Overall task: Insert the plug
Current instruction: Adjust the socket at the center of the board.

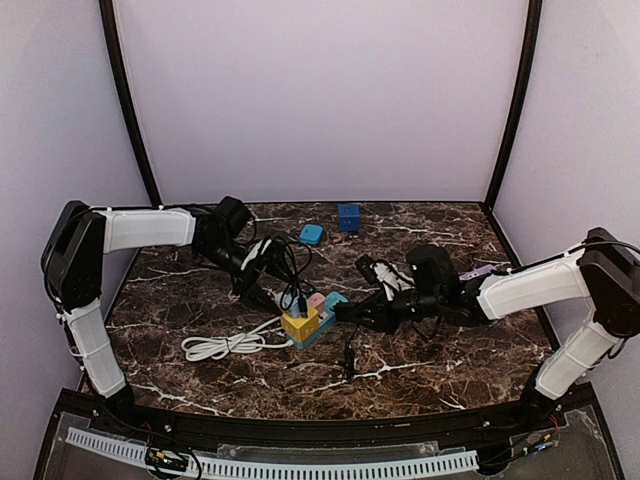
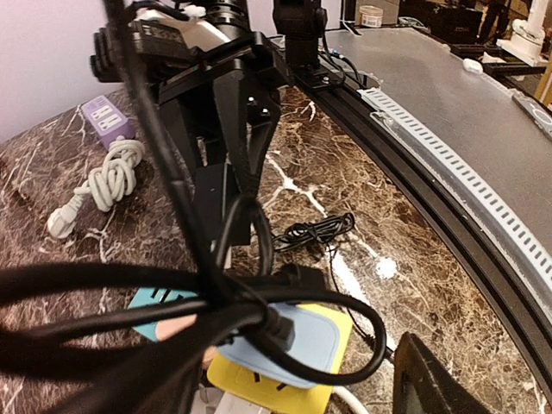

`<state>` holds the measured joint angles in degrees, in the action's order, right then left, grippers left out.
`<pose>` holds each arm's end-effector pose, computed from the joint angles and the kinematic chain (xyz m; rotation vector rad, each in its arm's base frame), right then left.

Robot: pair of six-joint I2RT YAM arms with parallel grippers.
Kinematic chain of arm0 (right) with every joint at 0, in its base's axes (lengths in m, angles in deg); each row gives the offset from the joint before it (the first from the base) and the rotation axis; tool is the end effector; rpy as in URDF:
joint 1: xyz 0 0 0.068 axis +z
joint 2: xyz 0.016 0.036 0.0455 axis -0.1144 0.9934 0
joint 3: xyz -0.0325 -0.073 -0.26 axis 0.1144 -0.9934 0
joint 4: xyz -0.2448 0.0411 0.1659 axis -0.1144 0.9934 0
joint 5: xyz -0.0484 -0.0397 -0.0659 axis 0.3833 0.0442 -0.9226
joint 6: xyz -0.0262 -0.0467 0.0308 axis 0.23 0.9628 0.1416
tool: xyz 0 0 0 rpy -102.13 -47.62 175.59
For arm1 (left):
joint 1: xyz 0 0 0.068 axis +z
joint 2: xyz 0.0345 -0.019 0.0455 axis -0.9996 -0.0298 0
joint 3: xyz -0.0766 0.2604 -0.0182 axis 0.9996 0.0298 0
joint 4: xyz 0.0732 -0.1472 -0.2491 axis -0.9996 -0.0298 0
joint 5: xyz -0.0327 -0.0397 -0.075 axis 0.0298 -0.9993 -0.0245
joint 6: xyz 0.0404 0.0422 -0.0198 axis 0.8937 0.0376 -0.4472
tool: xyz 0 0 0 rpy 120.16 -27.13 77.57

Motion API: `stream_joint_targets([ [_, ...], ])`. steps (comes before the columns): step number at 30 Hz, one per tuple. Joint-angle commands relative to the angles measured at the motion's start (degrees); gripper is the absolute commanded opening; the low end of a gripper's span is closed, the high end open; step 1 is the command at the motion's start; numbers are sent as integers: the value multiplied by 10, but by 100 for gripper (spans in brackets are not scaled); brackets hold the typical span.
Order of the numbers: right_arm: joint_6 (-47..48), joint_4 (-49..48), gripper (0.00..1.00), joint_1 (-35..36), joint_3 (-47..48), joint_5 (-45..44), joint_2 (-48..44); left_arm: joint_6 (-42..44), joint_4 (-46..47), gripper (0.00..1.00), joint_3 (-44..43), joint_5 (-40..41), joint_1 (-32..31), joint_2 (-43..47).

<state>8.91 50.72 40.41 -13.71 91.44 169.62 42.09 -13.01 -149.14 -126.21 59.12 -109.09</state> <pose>0.2196 0.2620 0.1362 -0.9210 2.0476 1.0080 0.3331 -0.2333 0.1870 1.8397 1.1462 -1.0479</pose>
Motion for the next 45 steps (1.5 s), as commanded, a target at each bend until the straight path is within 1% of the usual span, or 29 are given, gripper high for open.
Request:
stream_joint_targets([
  [1, 8, 2, 0, -7, 14, 13, 6, 36, -27, 67, -18, -22, -14, -20],
  [9, -1, -12, 0, -7, 12, 23, 15, 23, 18, 47, -6, -25, -33, -29],
  [18, -6, -16, 0, -7, 12, 25, 19, 35, 40, 31, 21, -8, -42, -15],
  [20, -7, -15, 0, -7, 12, 26, 19, 32, 56, 25, 33, 2, -45, -12],
  [23, -9, -15, 0, -7, 9, 23, 12, 32, 82, 9, 54, 19, -47, -4],
  [24, -9, -14, 0, -7, 7, 21, 10, 32, 86, 3, 62, 24, -48, -2],
  [27, -6, -8, 0, -7, 3, 10, 0, 29, 121, 1, 88, 72, -52, 12],
  [28, -6, -7, 0, -7, 1, 7, -4, 12, 137, 1, 109, 87, -54, 15],
  [31, -3, -10, 0, -7, -4, 4, -14, -57, 244, 1, 155, 171, -55, 34],
  [34, 7, -4, 0, -6, -1, 2, -22, -97, 287, 1, 195, 224, -58, 42],
  [37, 22, 11, 0, -7, 9, -1, -25, -135, 291, 1, 213, 273, -66, 50],
  [41, 45, 32, 0, -8, 19, 0, -30, -171, 307, 1, 239, 303, -80, 63],
  [45, 68, 46, 0, -13, 24, 16, -46, -298, 331, 1, 228, 356, -84, 55],
])
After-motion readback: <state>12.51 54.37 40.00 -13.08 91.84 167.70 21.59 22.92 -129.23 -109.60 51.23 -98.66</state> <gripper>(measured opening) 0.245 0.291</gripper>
